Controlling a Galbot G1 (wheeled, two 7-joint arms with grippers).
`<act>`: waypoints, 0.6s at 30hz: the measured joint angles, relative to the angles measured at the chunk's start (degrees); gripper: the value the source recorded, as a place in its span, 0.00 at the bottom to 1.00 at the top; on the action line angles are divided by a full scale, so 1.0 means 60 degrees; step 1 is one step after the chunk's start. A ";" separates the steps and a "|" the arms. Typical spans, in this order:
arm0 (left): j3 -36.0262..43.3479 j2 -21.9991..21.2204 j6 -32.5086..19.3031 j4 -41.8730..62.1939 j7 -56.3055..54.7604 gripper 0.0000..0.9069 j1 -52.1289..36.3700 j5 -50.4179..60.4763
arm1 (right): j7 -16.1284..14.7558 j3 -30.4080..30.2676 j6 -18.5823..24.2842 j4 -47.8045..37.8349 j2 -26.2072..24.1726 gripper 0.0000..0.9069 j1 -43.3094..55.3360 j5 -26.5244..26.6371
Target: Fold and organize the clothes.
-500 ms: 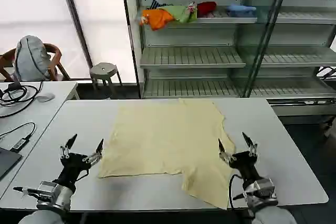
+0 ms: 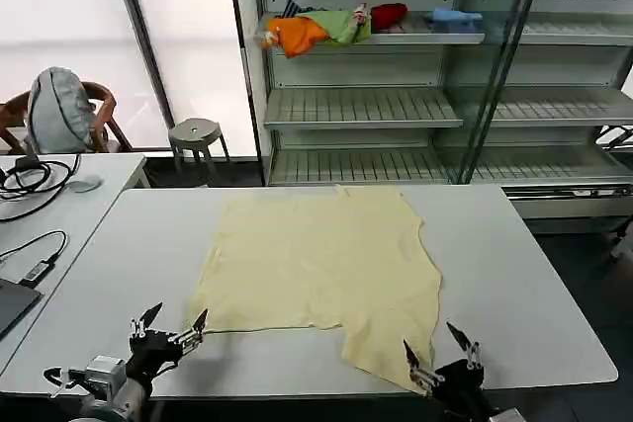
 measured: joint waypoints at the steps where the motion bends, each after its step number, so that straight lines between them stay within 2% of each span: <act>1: -0.0019 0.0000 0.0073 -0.0006 -0.0038 1.00 0.0020 -0.0013 | 0.0018 0.0001 -0.0036 0.0045 0.0002 1.00 -0.0072 0.0022; 17: -0.0026 0.0104 0.0621 0.0267 -0.0184 1.00 -0.0117 -0.0444 | 0.0445 -0.0268 -0.0504 0.0192 0.0181 1.00 -0.0416 0.0117; 18: -0.0024 0.0102 0.0633 0.0303 -0.0188 0.87 -0.0135 -0.0468 | 0.0466 -0.0280 -0.0527 0.0182 0.0178 0.24 -0.0423 0.0108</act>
